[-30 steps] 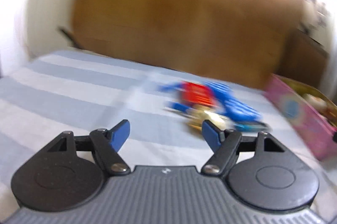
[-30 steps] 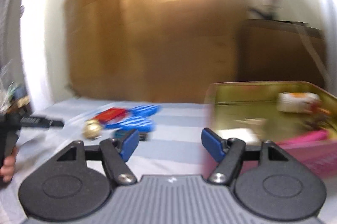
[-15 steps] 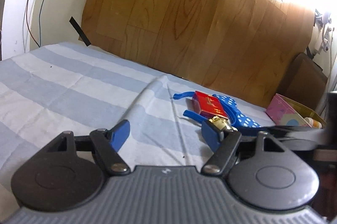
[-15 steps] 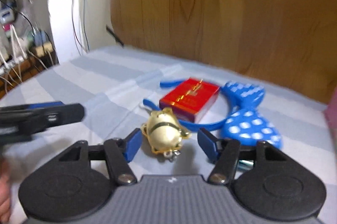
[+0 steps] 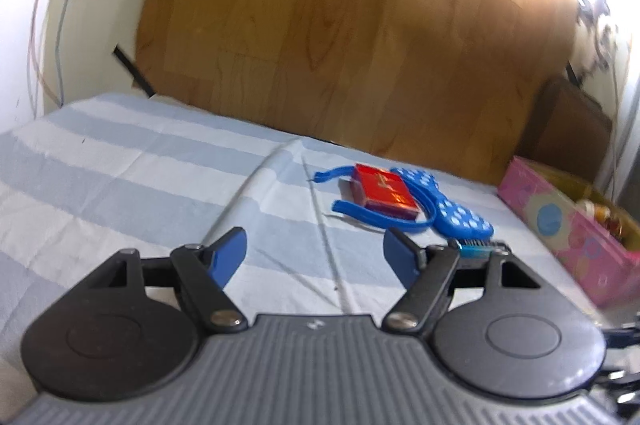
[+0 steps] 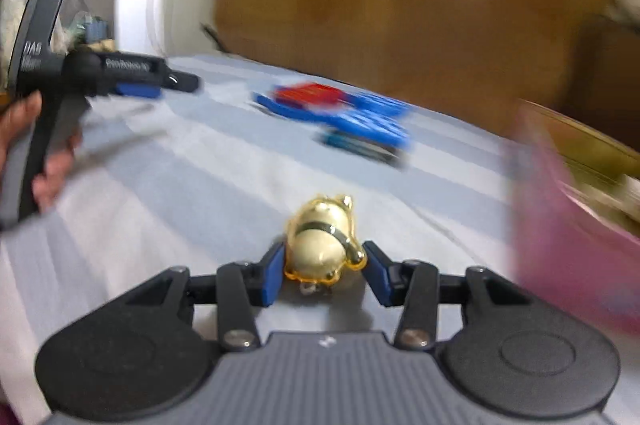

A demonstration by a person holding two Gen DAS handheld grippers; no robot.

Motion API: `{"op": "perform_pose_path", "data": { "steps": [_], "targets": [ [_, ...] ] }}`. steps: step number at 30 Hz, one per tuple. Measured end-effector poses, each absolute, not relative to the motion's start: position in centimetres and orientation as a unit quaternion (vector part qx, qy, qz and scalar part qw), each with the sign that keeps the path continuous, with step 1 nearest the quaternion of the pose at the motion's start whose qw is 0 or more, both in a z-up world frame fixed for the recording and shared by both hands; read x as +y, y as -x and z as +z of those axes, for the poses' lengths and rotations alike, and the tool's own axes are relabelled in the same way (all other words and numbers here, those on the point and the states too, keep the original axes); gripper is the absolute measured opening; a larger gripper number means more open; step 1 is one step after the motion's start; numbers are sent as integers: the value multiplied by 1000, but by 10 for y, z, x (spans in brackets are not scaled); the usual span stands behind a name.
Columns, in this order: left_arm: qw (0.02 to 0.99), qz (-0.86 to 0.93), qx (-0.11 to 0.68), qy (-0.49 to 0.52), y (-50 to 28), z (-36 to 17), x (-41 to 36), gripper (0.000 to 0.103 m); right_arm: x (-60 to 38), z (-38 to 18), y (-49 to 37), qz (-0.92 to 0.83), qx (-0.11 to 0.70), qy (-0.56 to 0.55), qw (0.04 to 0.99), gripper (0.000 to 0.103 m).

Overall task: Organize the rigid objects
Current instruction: 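Grasp the gold bell toy with the right tool, then carry the gold bell toy into the pink tin and open the right tool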

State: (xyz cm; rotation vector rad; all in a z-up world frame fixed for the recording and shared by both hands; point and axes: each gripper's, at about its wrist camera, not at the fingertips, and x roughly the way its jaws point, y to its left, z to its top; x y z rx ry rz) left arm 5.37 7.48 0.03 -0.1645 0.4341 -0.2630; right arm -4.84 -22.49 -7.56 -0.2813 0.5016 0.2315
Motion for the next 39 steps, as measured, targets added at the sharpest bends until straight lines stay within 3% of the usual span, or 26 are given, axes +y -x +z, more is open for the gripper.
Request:
{"op": "perform_pose_path", "data": {
  "steps": [3,10,11,14,16,19,20,21,22,26,33,36,39],
  "targets": [
    [964,-130,228,41,-47,3,56,77,-260,-76,83,75,248,98,961,42],
    [904,-315,278,78,-5,16,-29,77,-288,-83,110,47,230,44,971,49],
    [889,-340,294,89,-1,16,-41,77,-288,-82,110,50,226,42,972,51],
    [855,-385,334,96,7,12,-75,77,-286,-81,114,45,209,54,975,72],
    [837,-407,352,94,12,11,-92,76,-285,-83,115,46,206,58,976,73],
    [819,-428,375,81,14,7,-114,73,-286,-84,116,52,211,51,975,70],
    [813,-432,383,77,14,3,-121,63,-286,-84,115,57,216,50,974,61],
    [805,-437,393,75,14,-2,-128,56,-286,-85,113,61,220,48,972,43],
    [804,-433,401,70,13,-5,-133,52,-287,-85,113,58,218,46,973,41],
    [801,-443,394,84,10,6,-144,51,-300,-77,117,48,192,19,980,39],
    [826,-473,300,64,-10,68,-209,53,-339,-28,104,-22,79,34,996,39],
    [821,-488,289,66,-25,71,-242,53,-363,-22,78,-48,79,24,995,38],
    [831,-477,283,48,-33,67,-269,70,-376,-25,52,-80,92,26,992,40]
  ]
}}
